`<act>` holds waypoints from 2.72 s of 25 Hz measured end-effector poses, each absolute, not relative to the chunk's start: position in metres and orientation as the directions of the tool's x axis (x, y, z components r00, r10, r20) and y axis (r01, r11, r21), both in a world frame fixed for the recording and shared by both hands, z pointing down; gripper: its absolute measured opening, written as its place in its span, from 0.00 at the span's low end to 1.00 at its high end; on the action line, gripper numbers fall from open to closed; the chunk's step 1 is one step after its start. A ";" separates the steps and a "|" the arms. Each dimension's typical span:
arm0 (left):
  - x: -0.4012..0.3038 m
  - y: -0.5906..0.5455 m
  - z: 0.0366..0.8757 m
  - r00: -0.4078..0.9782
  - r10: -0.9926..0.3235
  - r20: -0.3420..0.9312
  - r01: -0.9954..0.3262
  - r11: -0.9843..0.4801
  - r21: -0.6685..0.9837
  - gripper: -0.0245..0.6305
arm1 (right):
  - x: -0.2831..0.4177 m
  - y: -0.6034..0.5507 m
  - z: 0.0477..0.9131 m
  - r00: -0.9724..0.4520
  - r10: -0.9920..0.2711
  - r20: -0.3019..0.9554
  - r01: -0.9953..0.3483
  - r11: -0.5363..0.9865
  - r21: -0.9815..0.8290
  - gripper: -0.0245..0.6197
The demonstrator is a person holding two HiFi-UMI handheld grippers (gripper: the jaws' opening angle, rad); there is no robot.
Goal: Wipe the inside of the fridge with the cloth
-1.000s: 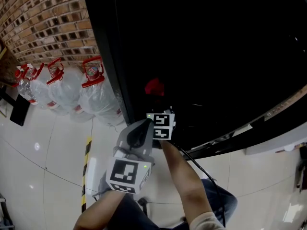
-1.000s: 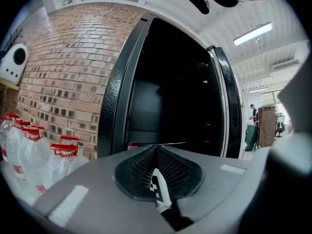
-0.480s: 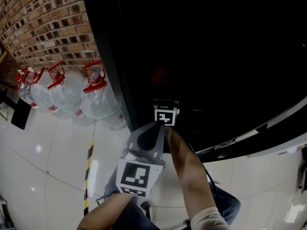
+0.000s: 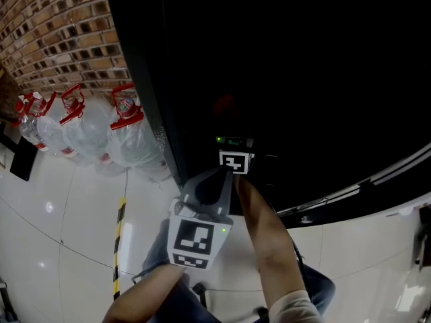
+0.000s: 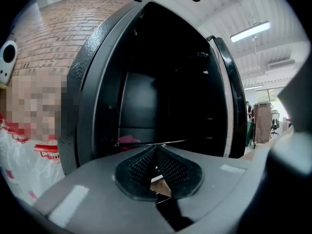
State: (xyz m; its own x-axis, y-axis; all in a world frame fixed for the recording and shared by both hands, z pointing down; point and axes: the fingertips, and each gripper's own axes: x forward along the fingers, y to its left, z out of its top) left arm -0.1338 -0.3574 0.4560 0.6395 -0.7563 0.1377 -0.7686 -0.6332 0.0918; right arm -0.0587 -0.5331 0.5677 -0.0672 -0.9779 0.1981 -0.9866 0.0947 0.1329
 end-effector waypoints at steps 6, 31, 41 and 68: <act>-0.126 -0.362 0.461 0.640 -0.755 0.143 -0.768 -0.632 0.102 0.03 | -0.039 -0.543 0.569 -0.037 -0.978 0.206 -0.988 0.067 0.142 0.20; -0.100 -0.367 0.481 0.632 -0.751 0.193 -0.773 -0.630 0.077 0.03 | 0.061 -0.500 0.573 0.119 -0.968 0.223 -0.991 -0.103 0.080 0.20; -0.094 -0.362 0.481 0.619 -0.757 0.209 -0.782 -0.619 0.074 0.03 | 0.050 -0.450 0.565 0.110 -0.971 0.211 -0.991 -0.093 0.091 0.20; -0.082 -0.285 0.445 0.636 -0.749 0.185 -0.771 -0.629 0.099 0.03 | 0.037 -0.293 0.492 0.154 -0.980 0.123 -0.987 -0.146 0.071 0.20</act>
State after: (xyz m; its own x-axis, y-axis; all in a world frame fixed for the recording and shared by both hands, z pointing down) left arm -0.0823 -0.2848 0.4445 0.6357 -0.7495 0.1848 -0.7707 -0.6295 0.0986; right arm 0.0368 -0.2926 0.4918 0.1535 -0.9805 0.1230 -0.9868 -0.1456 0.0711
